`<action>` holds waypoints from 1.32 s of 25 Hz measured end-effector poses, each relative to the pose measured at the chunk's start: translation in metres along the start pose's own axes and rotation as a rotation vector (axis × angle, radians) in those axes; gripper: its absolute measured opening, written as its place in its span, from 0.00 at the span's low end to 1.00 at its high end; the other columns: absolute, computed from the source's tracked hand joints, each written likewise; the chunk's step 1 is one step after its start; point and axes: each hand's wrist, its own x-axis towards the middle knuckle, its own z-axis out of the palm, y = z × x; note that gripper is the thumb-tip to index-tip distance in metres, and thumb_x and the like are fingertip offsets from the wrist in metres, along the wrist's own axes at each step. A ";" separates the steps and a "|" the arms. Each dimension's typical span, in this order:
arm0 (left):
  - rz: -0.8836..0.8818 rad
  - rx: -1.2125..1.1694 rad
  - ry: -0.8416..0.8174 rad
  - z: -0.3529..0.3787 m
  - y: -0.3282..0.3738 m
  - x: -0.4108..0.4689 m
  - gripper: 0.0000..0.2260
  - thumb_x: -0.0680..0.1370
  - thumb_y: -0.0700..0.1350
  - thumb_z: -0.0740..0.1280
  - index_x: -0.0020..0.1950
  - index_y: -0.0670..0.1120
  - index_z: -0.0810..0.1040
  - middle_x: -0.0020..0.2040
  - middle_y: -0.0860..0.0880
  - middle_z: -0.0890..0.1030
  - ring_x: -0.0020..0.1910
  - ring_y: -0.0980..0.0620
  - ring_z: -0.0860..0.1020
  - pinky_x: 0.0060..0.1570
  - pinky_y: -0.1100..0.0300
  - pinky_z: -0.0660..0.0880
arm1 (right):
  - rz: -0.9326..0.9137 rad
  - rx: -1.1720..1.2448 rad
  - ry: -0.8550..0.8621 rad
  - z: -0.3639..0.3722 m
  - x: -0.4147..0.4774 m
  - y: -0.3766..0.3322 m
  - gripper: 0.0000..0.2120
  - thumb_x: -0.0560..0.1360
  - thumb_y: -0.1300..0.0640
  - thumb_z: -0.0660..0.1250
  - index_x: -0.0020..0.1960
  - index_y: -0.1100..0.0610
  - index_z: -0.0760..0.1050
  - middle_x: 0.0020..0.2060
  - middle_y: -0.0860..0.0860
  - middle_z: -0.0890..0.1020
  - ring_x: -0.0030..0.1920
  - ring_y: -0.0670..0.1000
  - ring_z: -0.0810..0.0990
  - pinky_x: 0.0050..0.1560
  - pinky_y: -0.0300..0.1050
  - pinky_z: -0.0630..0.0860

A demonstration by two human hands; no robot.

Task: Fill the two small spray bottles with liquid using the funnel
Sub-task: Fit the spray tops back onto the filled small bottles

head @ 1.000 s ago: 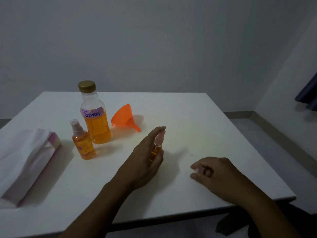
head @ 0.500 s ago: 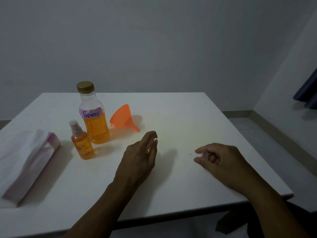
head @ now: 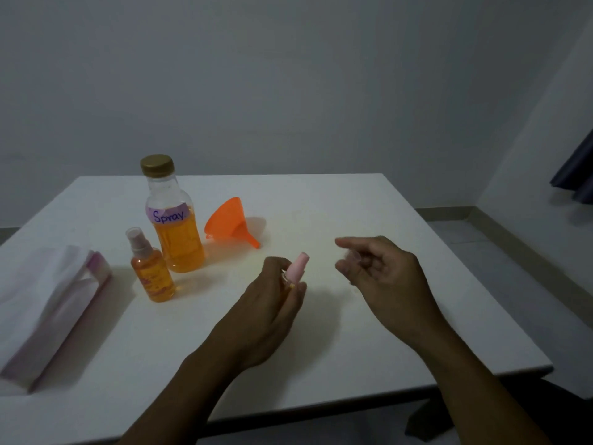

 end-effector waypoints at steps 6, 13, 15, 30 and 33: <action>0.043 -0.004 -0.033 -0.003 -0.002 -0.002 0.17 0.76 0.63 0.56 0.61 0.59 0.67 0.54 0.59 0.75 0.48 0.60 0.75 0.46 0.64 0.75 | 0.035 0.082 -0.099 0.018 0.007 -0.005 0.15 0.73 0.62 0.75 0.57 0.47 0.82 0.49 0.44 0.87 0.52 0.45 0.86 0.56 0.47 0.83; 0.038 -0.007 -0.023 -0.002 -0.003 0.000 0.13 0.76 0.63 0.54 0.58 0.62 0.65 0.51 0.61 0.74 0.47 0.61 0.74 0.46 0.63 0.76 | 0.001 0.135 -0.048 0.013 0.006 -0.009 0.14 0.72 0.65 0.76 0.55 0.52 0.84 0.48 0.46 0.88 0.51 0.45 0.86 0.55 0.41 0.83; 0.054 -0.023 -0.030 0.000 -0.002 0.001 0.13 0.76 0.62 0.54 0.59 0.63 0.65 0.51 0.61 0.75 0.47 0.61 0.74 0.45 0.64 0.75 | -0.020 0.082 -0.079 0.019 0.002 -0.009 0.15 0.70 0.65 0.77 0.53 0.50 0.85 0.47 0.45 0.88 0.50 0.44 0.86 0.55 0.42 0.83; -0.028 -0.041 0.091 -0.026 -0.014 -0.011 0.17 0.75 0.65 0.59 0.60 0.61 0.71 0.52 0.60 0.80 0.48 0.62 0.78 0.46 0.61 0.79 | 0.116 0.196 -0.225 0.035 -0.003 0.003 0.20 0.77 0.58 0.71 0.68 0.49 0.77 0.56 0.43 0.86 0.56 0.44 0.85 0.59 0.41 0.81; -0.107 -0.010 0.230 -0.052 -0.026 -0.029 0.17 0.73 0.63 0.63 0.58 0.57 0.73 0.51 0.60 0.79 0.48 0.64 0.78 0.42 0.66 0.76 | 0.082 -0.166 -0.348 0.050 -0.019 0.023 0.22 0.78 0.49 0.69 0.71 0.44 0.72 0.66 0.41 0.79 0.66 0.42 0.77 0.70 0.48 0.74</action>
